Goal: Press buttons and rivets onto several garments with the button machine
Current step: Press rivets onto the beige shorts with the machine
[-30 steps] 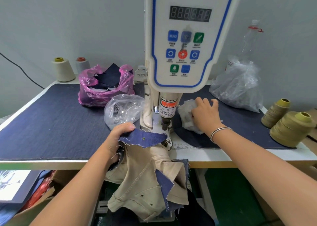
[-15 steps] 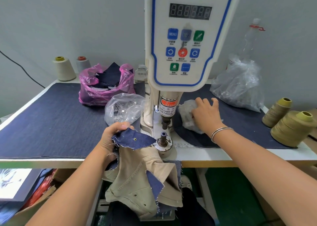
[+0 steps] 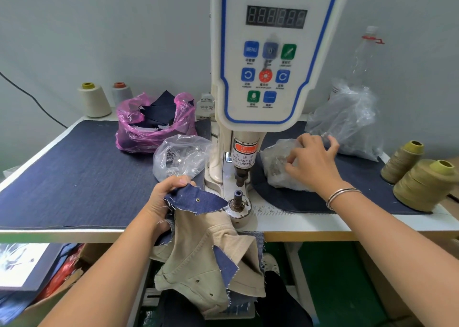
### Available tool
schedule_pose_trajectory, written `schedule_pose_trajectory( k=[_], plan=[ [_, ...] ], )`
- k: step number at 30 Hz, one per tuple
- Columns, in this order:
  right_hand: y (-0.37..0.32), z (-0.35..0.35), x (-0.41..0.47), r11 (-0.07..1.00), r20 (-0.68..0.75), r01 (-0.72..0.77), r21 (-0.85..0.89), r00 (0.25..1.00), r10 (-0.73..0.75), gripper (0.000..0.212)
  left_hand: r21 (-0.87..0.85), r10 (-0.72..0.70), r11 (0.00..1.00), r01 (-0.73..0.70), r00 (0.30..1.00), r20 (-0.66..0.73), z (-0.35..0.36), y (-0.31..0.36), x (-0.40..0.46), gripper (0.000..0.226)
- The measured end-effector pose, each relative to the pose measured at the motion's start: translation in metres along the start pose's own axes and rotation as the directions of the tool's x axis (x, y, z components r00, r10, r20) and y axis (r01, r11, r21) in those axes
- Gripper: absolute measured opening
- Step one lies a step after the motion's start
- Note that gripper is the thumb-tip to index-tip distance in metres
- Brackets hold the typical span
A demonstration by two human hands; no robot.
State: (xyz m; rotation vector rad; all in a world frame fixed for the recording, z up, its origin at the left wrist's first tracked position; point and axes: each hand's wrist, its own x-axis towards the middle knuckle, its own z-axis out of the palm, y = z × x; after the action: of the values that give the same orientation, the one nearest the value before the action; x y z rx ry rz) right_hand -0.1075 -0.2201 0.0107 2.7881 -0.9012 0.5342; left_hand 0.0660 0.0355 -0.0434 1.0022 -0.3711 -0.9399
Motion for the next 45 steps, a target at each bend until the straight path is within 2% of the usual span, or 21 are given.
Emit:
schedule_pose_trajectory(
  k=[3, 5, 7, 9, 11, 15, 21, 25, 31, 35, 45],
  plan=[
    [0.001, -0.011, -0.016, 0.992, -0.215, 0.019, 0.127, 0.977, 0.009, 0.010, 0.013, -0.006, 1.000, 0.006, 1.000, -0.020, -0.002, -0.001, 0.002, 0.023],
    [-0.007, -0.014, -0.033, 0.978, -0.344, 0.111, 0.177, 0.938, -0.044, 0.008, 0.016, -0.007, 1.000, 0.008, 0.999, -0.046, -0.003, -0.002, 0.002, 0.018],
    [-0.020, -0.007, -0.051, 0.954, -0.303, 0.250, 0.163, 0.933, -0.192, 0.009, 0.019, -0.006, 1.000, 0.007, 0.999, -0.053, -0.002, -0.003, 0.001, 0.019],
    [-0.028, 0.006, -0.065, 0.932, -0.148, 0.321, 0.171, 0.943, -0.298, 0.009, 0.020, -0.005, 1.000, 0.006, 0.998, -0.055, 0.000, -0.002, 0.000, 0.019],
    [-0.027, 0.018, -0.070, 0.938, -0.042, 0.305, 0.164, 0.952, -0.302, 0.006, 0.029, 0.001, 1.000, 0.001, 0.998, -0.068, 0.001, -0.001, -0.001, 0.019],
    [-0.022, 0.029, -0.067, 0.960, 0.035, 0.197, 0.200, 0.978, -0.208, 0.009, 0.027, 0.006, 1.000, -0.003, 0.997, -0.083, 0.002, -0.001, -0.001, 0.019],
    [-0.021, 0.030, -0.070, 0.934, 0.002, 0.282, 0.219, 0.957, -0.289, 0.005, 0.014, -0.002, 1.000, 0.003, 0.997, -0.073, 0.003, -0.001, -0.001, 0.014],
    [-0.021, 0.031, -0.071, 0.935, -0.022, 0.289, 0.206, 0.956, -0.291, 0.004, -0.020, -0.008, 1.000, 0.005, 0.995, -0.103, 0.002, -0.001, 0.000, 0.022],
    [-0.017, 0.033, -0.077, 0.909, -0.180, 0.307, 0.281, 0.947, -0.265, 0.006, 0.007, -0.010, 1.000, 0.011, 0.996, -0.089, 0.001, -0.001, 0.000, 0.015],
    [-0.017, 0.036, -0.082, 0.899, -0.230, 0.354, 0.256, 0.926, -0.299, 0.005, -0.001, -0.011, 1.000, 0.011, 0.994, -0.112, 0.000, -0.001, 0.001, 0.015],
    [-0.022, 0.041, -0.082, 0.924, -0.180, 0.311, 0.223, 0.945, -0.274, 0.007, -0.007, -0.012, 1.000, 0.012, 0.991, -0.130, 0.005, 0.000, -0.003, 0.018]
  ],
)
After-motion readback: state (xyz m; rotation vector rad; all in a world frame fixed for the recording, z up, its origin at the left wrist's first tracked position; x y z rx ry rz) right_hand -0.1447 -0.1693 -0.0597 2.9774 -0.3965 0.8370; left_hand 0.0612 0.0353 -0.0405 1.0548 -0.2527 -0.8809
